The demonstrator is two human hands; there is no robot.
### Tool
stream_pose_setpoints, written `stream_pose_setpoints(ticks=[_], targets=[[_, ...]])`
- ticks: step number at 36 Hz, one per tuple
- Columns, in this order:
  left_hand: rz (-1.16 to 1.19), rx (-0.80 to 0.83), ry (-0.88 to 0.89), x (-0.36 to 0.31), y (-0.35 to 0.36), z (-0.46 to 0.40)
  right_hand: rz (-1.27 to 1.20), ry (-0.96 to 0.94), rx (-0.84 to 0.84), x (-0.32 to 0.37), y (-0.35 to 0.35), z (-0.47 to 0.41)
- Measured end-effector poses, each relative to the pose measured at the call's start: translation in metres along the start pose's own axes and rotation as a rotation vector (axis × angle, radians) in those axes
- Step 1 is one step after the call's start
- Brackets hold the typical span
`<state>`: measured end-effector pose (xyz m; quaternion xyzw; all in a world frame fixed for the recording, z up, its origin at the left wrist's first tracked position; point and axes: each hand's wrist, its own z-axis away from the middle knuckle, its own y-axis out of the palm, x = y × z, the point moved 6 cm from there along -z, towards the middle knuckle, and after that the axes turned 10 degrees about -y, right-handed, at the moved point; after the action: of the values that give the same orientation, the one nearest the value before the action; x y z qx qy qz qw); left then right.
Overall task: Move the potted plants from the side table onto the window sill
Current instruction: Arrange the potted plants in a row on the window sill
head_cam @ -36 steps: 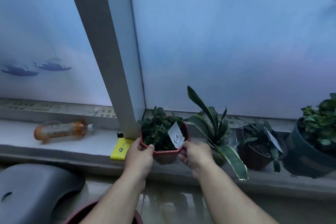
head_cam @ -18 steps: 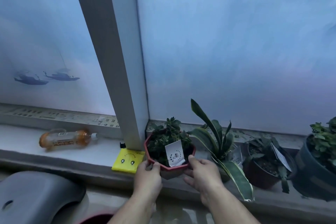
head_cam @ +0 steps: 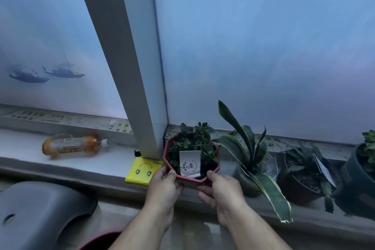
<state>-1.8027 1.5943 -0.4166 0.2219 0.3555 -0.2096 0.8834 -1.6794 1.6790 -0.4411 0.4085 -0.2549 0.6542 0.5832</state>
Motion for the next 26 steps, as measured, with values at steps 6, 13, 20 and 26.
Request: stream_pose_setpoints(ticks=[6, 13, 20, 26], targets=[[-0.039, 0.011, 0.033, 0.0012, -0.0016, -0.0035, -0.03, -0.004, -0.001, -0.0017, 0.0029, 0.0014], [-0.08, -0.04, 0.036, 0.002, -0.0031, -0.0069, -0.063, 0.023, 0.014, -0.0013, 0.0031, 0.002], [-0.111, -0.032, 0.038, -0.0027, 0.0, -0.0018, -0.042, 0.003, 0.005, 0.0005, 0.0017, -0.0003], [-0.182, -0.093, 0.038, -0.0002, -0.0067, 0.001, 0.019, -0.009, -0.008, -0.0045, -0.0024, 0.0056]])
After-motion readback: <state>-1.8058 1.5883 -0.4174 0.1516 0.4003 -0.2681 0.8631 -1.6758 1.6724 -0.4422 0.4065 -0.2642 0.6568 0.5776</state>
